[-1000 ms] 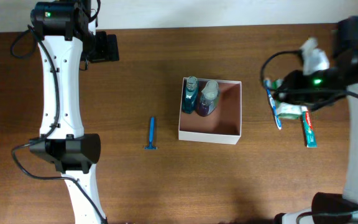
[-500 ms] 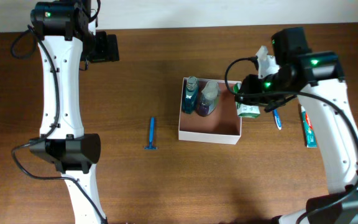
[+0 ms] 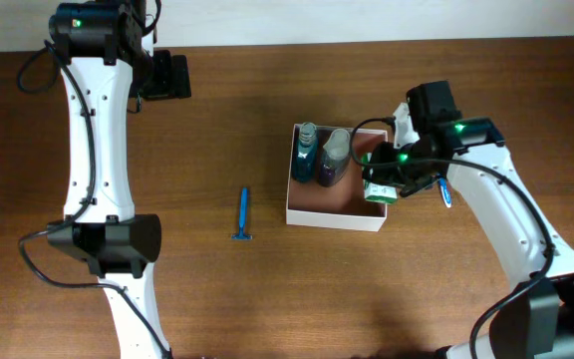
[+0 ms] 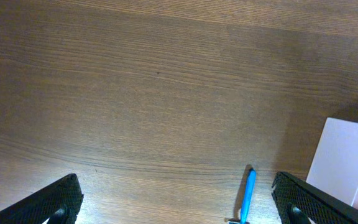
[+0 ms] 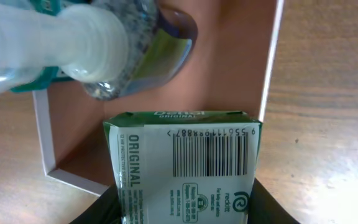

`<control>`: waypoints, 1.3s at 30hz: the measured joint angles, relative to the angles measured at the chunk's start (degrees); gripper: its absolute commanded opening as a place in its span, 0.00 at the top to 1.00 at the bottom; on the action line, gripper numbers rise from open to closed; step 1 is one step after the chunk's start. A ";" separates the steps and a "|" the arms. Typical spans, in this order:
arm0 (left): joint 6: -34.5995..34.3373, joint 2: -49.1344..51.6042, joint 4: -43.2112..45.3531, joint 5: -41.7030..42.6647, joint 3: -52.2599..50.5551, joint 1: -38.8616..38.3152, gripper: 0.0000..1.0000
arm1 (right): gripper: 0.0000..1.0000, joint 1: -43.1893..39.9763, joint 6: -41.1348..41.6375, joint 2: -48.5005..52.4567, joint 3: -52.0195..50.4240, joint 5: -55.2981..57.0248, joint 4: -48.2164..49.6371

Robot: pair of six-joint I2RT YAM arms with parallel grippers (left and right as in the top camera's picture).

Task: Pack container
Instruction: 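Lower the soap bar box into the box and release it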

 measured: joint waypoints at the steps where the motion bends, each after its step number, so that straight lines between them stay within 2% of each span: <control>1: 0.00 0.00 0.00 0.00 0.00 0.02 0.01 | 0.59 0.26 0.02 0.00 0.00 -0.02 0.63; 20: 0.00 0.00 0.00 0.00 0.00 0.02 0.01 | 0.59 1.68 4.31 3.28 -0.15 3.21 5.38; 25: 0.00 0.00 0.00 0.00 0.00 0.02 0.01 | 0.53 1.68 4.59 3.30 -0.15 3.91 6.03; 39: 0.00 0.00 0.00 0.02 0.00 0.02 0.01 | 0.52 1.68 4.52 7.48 -0.15 4.48 6.80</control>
